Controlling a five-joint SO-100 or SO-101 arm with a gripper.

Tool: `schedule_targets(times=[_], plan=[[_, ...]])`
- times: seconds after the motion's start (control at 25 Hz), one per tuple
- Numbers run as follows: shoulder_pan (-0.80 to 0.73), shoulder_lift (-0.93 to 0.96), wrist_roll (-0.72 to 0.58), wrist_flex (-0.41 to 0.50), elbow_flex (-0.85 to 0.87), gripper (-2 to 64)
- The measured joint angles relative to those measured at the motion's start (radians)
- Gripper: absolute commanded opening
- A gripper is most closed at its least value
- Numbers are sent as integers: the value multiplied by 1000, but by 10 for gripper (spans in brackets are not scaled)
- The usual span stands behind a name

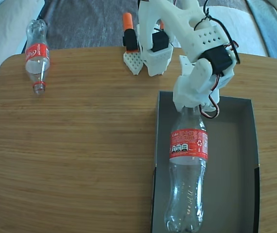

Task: Grasp the bottles and put them in the box.

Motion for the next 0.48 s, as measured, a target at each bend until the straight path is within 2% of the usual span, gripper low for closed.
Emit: schedule_targets(times=[0.16, 0.48], plan=[[0, 0, 0, -49, 0, -3], [2, 0, 0, -64, 0, 1]])
